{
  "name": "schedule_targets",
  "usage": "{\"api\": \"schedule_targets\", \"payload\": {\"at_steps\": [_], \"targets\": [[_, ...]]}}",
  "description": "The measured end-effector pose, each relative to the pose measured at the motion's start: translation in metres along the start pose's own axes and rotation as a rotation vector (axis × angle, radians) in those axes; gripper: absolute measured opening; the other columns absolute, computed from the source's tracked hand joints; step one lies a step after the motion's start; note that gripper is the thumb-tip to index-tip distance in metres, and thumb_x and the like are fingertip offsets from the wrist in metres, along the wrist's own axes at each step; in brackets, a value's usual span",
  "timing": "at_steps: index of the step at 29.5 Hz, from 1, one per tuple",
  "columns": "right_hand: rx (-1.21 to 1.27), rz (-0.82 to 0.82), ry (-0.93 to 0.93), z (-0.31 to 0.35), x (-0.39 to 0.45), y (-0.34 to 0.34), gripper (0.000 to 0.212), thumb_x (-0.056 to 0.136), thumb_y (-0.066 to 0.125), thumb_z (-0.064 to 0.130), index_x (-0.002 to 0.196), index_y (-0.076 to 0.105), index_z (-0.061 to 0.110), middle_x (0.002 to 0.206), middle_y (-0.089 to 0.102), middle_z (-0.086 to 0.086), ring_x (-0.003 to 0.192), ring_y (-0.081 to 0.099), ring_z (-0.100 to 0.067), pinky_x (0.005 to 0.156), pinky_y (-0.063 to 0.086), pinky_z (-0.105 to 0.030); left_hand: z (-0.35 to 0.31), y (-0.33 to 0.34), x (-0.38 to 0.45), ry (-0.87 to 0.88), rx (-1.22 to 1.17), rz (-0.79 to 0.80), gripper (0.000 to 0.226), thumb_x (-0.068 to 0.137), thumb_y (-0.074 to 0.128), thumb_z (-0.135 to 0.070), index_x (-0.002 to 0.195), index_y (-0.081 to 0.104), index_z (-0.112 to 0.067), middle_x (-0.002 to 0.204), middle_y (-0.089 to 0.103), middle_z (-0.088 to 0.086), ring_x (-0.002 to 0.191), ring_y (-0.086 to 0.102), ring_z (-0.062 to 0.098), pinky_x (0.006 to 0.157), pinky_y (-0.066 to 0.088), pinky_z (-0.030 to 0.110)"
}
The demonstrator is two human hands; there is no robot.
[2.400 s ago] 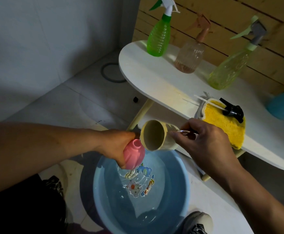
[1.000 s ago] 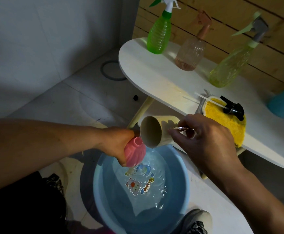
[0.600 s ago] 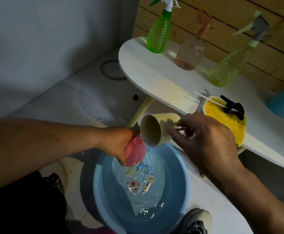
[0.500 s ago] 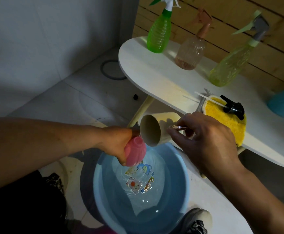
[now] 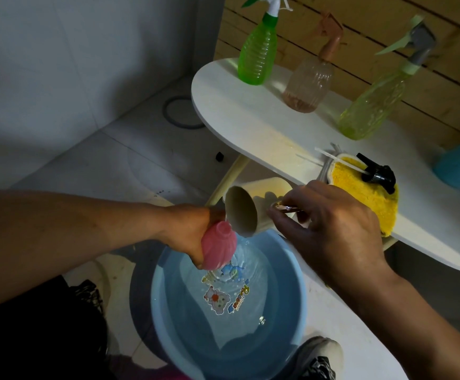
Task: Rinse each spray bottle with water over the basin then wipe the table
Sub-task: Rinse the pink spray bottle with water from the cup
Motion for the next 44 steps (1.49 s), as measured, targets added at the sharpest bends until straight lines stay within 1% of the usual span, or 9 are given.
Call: {"api": "schedule_targets", "payload": {"at_steps": [6, 14, 19, 24, 29, 36, 39, 41, 44], "targets": [[-0.052, -0.017, -0.031, 0.003, 0.0, -0.003, 0.02, 0.096, 0.064, 0.044, 0.09, 0.069, 0.026, 0.079, 0.06, 0.006, 0.073, 0.057, -0.02, 0.051, 0.042, -0.03, -0.004, -0.002, -0.001, 0.004, -0.01, -0.025, 0.083, 0.062, 0.097, -0.029, 0.117, 0.037, -0.047, 0.096, 0.05, -0.026, 0.082, 0.055, -0.002, 0.069, 0.043, 0.012], [-0.088, -0.019, -0.096, 0.007, -0.002, -0.003, 0.019, 0.097, 0.064, 0.042, 0.092, 0.07, 0.024, 0.081, 0.061, 0.005, 0.073, 0.058, -0.02, 0.052, 0.041, -0.03, -0.004, -0.002, -0.002, -0.005, -0.035, -0.018, 0.082, 0.064, 0.097, -0.028, 0.13, 0.047, -0.034, 0.103, 0.055, -0.021, 0.086, 0.056, -0.002, 0.066, 0.043, 0.005], [-0.11, -0.036, -0.13, 0.01, -0.003, -0.004, 0.018, 0.096, 0.067, 0.038, 0.092, 0.071, 0.022, 0.08, 0.062, 0.003, 0.07, 0.058, -0.02, 0.052, 0.037, -0.026, -0.005, -0.002, -0.003, 0.005, -0.048, -0.004, 0.083, 0.065, 0.097, -0.03, 0.125, 0.041, -0.042, 0.101, 0.05, -0.026, 0.084, 0.053, -0.007, 0.065, 0.042, 0.006], [-0.129, -0.064, -0.185, 0.012, -0.004, -0.003, 0.022, 0.099, 0.062, 0.039, 0.091, 0.071, 0.02, 0.08, 0.062, 0.001, 0.07, 0.058, -0.021, 0.053, 0.039, -0.028, -0.005, -0.001, -0.003, 0.034, -0.035, -0.001, 0.089, 0.067, 0.097, -0.03, 0.139, 0.045, -0.028, 0.117, 0.052, -0.02, 0.096, 0.052, -0.001, 0.072, 0.041, 0.0], [-0.183, -0.118, -0.282, 0.015, -0.006, -0.004, 0.021, 0.101, 0.062, 0.034, 0.091, 0.071, 0.018, 0.082, 0.063, -0.002, 0.069, 0.057, -0.025, 0.054, 0.039, -0.031, -0.001, 0.001, -0.001, 0.031, -0.026, -0.023, 0.083, 0.067, 0.096, -0.034, 0.12, 0.034, -0.045, 0.1, 0.045, -0.03, 0.086, 0.049, -0.012, 0.071, 0.039, 0.004], [-0.219, -0.193, -0.404, 0.023, -0.01, -0.005, 0.015, 0.099, 0.066, 0.022, 0.087, 0.072, 0.014, 0.078, 0.062, -0.004, 0.065, 0.056, -0.026, 0.053, 0.039, -0.03, 0.003, 0.004, 0.006, -0.043, -0.127, 0.019, 0.058, 0.07, 0.094, -0.014, 0.084, 0.044, -0.042, 0.08, 0.051, -0.019, 0.075, 0.048, -0.033, 0.067, 0.038, -0.002], [-0.25, -0.209, -0.438, 0.025, -0.011, -0.005, 0.015, 0.098, 0.067, 0.021, 0.086, 0.072, 0.014, 0.078, 0.061, -0.005, 0.066, 0.057, -0.025, 0.055, 0.039, -0.03, 0.005, 0.005, 0.007, -0.046, -0.163, 0.073, 0.056, 0.074, 0.088, 0.003, 0.083, 0.048, -0.035, 0.079, 0.052, -0.013, 0.07, 0.055, -0.023, 0.067, 0.039, -0.001], [-0.255, -0.222, -0.457, 0.026, -0.012, -0.005, 0.014, 0.097, 0.068, 0.02, 0.085, 0.071, 0.014, 0.077, 0.061, -0.005, 0.065, 0.056, -0.026, 0.055, 0.039, -0.03, 0.003, 0.005, 0.006, -0.047, -0.121, 0.086, 0.054, 0.075, 0.089, -0.005, 0.082, 0.047, -0.038, 0.079, 0.052, -0.016, 0.072, 0.056, -0.011, 0.068, 0.039, -0.001], [-0.214, -0.211, -0.448, 0.025, -0.013, -0.003, 0.017, 0.099, 0.066, 0.021, 0.084, 0.07, 0.014, 0.078, 0.062, -0.005, 0.065, 0.056, -0.026, 0.054, 0.04, -0.031, 0.0, 0.002, 0.004, -0.046, -0.092, 0.053, 0.047, 0.076, 0.091, -0.016, 0.082, 0.05, -0.038, 0.081, 0.053, -0.018, 0.07, 0.051, -0.015, 0.067, 0.038, -0.002]]}}
Point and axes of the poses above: each hand's wrist, its own x-axis towards the middle knuckle, its own y-axis out of the palm, z = x × y, the point moved 4 cm from there along x, towards the middle knuckle
